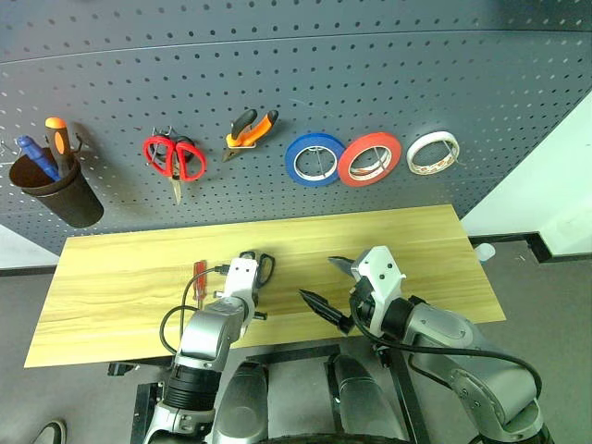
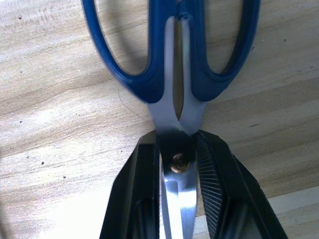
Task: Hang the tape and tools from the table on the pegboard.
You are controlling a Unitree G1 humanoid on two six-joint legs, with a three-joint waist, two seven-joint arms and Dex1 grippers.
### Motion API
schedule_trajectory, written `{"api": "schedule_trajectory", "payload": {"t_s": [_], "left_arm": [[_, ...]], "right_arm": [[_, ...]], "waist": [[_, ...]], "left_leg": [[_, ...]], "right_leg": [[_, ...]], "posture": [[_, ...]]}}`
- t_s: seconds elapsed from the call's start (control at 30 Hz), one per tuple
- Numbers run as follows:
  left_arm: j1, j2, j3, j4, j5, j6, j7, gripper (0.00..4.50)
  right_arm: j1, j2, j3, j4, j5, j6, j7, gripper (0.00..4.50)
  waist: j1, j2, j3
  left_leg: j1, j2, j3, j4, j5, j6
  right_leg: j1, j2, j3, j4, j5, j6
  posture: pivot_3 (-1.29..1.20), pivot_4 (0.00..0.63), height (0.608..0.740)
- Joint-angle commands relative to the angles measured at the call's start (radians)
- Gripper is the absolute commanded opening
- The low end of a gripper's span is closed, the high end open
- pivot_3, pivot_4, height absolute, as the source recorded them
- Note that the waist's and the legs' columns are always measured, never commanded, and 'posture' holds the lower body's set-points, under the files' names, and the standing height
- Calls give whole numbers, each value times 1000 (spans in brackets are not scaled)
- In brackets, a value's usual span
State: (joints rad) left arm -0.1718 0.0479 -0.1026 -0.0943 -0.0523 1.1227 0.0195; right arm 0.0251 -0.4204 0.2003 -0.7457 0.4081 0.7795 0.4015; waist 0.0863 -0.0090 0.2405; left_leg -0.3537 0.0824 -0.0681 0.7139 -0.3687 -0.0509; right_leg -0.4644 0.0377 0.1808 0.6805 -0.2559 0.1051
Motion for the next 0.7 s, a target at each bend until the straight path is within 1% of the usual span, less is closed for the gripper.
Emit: {"api": "schedule_trajectory", "payload": {"t_s": [0.03,0.13,0.27,0.47,0.63,0.7], "left_arm": [[33,5,0,56,9,41,-3,686],[31,10,0,55,8,31,-9,686],[36,32,-20,35,11,-38,-37,686],[75,101,-48,-49,22,-192,-90,672],[138,187,-35,-120,37,-384,-140,653],[161,214,-31,-142,43,-455,-155,652]], "right_arm": [[-6,0,-9,-40,10,-13,1,4500],[-7,0,-7,-35,6,-16,0,4500],[-11,-1,-5,-24,1,-22,2,4500],[-20,-3,-2,-11,-10,-29,5,4500],[-24,-4,-3,-1,-17,-35,7,4500],[-26,-5,-3,3,-19,-39,9,4500]], "waist": [[0,0,0],[0,0,0],[0,0,0],[1,-1,1],[4,-2,1],[10,-2,1]], "left_leg": [[0,0,0,0,0,0],[0,0,0,-1,0,0],[-1,0,0,-1,0,0],[-3,0,0,-2,0,0],[-6,0,0,-5,0,0],[-11,0,0,-6,0,-1]], "right_leg": [[0,0,0,0,0,0],[0,0,0,0,0,0],[-1,0,0,0,0,0],[-4,0,0,0,0,0],[-8,0,0,-1,0,0],[-12,0,0,-1,1,-3]], "posture": [[237,207,677],[239,204,677],[243,199,677],[245,192,677],[246,183,677],[250,180,677]]}}
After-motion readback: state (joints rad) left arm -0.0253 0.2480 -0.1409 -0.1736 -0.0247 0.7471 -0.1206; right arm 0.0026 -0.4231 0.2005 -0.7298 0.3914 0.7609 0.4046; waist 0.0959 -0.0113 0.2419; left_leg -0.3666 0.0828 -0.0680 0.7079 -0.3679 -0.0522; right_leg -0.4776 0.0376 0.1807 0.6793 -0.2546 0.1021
